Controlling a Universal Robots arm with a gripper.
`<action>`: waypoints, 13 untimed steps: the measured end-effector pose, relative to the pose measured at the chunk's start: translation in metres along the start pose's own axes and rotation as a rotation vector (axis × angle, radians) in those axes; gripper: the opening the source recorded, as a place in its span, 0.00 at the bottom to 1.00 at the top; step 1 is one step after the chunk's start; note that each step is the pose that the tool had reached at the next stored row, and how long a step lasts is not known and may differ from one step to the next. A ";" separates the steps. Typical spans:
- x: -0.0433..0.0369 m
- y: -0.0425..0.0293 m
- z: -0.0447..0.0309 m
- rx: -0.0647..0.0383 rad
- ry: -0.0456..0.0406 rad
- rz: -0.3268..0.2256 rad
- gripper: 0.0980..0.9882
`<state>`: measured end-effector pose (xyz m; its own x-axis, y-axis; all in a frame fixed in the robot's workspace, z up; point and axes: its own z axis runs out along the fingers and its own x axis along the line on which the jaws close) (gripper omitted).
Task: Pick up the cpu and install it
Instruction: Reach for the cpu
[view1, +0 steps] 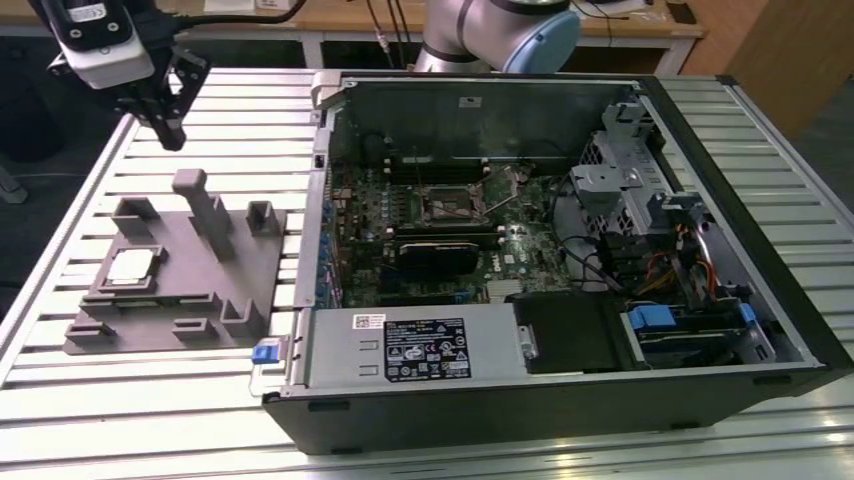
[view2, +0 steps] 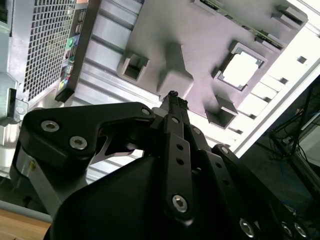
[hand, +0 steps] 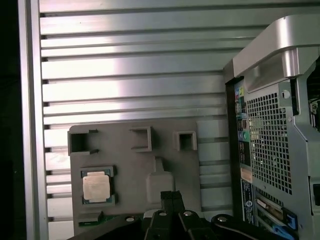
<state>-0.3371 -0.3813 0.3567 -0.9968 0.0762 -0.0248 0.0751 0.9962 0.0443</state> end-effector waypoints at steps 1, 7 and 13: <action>0.0017 -0.0002 0.0008 0.000 0.0000 0.000 0.01; 0.0100 -0.0021 0.0060 0.000 0.0000 0.000 0.01; 0.0235 -0.0041 0.0122 0.000 0.0000 0.000 0.01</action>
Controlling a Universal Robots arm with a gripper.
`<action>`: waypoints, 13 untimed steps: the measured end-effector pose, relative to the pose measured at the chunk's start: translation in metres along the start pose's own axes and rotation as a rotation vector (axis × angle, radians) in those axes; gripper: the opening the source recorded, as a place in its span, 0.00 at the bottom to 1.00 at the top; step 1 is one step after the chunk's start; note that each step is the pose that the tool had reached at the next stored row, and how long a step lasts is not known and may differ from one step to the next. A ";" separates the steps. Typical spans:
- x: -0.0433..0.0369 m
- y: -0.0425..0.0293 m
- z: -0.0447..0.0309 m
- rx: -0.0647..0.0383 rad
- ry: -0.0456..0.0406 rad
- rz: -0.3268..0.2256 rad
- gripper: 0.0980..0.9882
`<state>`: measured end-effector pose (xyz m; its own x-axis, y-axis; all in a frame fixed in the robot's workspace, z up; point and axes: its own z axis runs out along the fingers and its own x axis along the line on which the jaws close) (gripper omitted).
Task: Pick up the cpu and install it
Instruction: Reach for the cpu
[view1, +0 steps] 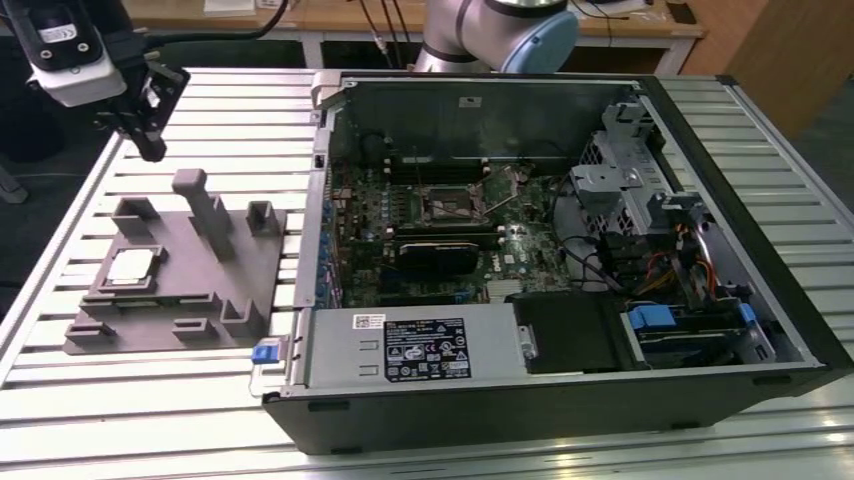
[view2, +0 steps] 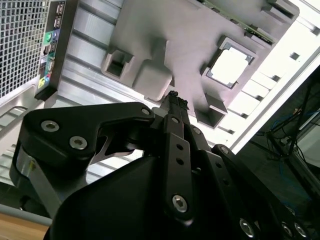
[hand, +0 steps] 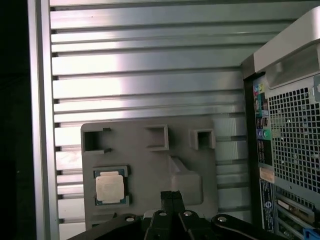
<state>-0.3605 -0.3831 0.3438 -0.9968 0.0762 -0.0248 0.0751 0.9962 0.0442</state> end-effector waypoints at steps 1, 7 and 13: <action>0.0019 -0.0003 0.0010 0.000 0.0000 0.000 0.01; 0.0121 -0.0027 0.0075 0.000 0.0000 0.000 0.01; 0.0202 -0.0058 0.0138 0.000 -0.0001 0.000 0.01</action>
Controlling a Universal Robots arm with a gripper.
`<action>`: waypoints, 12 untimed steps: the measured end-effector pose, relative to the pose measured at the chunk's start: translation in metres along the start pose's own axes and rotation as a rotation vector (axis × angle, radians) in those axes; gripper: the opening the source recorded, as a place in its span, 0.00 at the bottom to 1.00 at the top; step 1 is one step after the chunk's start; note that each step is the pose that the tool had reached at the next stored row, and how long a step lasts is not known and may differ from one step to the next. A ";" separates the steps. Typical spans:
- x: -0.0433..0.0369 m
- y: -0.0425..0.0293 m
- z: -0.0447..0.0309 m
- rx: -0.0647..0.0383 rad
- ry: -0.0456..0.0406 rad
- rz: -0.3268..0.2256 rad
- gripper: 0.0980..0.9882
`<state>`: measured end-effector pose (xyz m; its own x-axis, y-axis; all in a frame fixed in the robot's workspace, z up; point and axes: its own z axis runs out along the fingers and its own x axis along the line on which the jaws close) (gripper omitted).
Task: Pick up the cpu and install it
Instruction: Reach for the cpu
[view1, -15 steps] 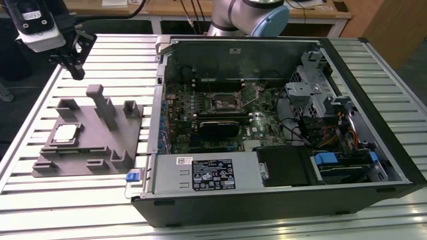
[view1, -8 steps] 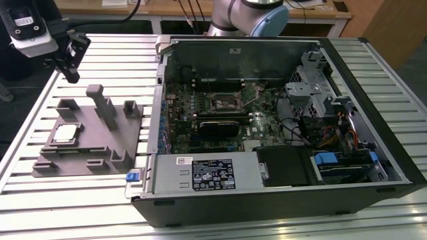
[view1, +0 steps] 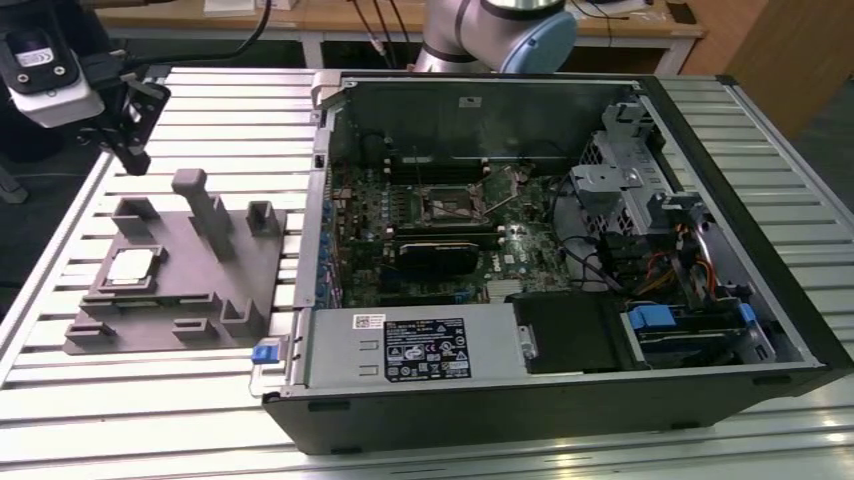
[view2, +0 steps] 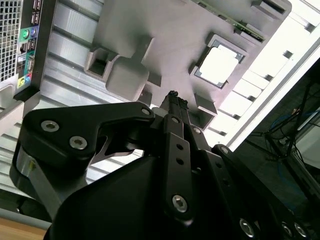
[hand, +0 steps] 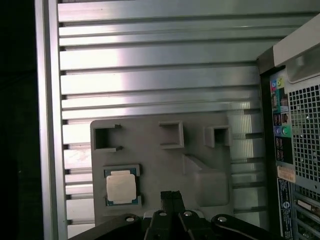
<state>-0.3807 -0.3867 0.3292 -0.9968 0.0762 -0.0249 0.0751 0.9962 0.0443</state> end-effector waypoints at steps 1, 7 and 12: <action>0.0013 -0.0005 0.0009 0.000 0.0000 0.000 0.01; 0.0092 -0.0040 0.0060 0.000 0.0001 0.000 0.01; 0.0148 -0.0073 0.0103 0.000 0.0000 0.000 0.01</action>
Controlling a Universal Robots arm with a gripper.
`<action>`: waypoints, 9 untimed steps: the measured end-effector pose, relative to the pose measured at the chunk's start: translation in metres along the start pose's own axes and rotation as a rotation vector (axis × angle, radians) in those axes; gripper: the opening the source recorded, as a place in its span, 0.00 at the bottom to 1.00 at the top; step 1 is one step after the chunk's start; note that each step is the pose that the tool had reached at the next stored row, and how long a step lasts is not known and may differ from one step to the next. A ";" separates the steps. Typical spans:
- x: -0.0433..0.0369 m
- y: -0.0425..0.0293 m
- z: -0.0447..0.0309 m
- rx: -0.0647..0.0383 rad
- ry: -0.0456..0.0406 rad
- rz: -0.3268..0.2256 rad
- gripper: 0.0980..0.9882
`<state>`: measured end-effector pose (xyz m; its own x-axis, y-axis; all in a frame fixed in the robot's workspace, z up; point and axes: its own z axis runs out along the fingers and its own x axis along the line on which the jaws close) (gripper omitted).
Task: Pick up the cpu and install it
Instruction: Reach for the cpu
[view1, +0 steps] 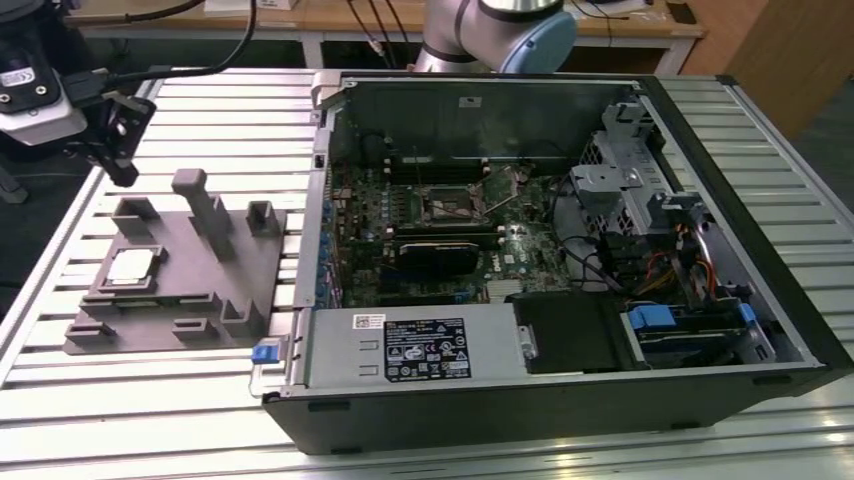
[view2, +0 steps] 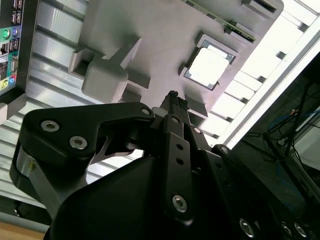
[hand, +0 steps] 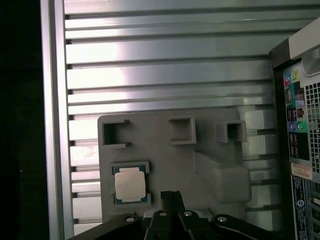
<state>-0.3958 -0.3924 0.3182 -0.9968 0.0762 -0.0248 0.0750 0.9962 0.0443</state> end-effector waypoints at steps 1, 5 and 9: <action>0.0009 -0.0006 0.0009 0.000 0.0000 0.000 0.01; 0.0044 -0.0024 0.0043 0.000 0.0000 0.000 0.01; 0.0080 -0.0040 0.0076 0.000 0.0001 0.000 0.01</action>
<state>-0.4038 -0.3955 0.3103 -0.9968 0.0762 -0.0248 0.0751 0.9962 0.0442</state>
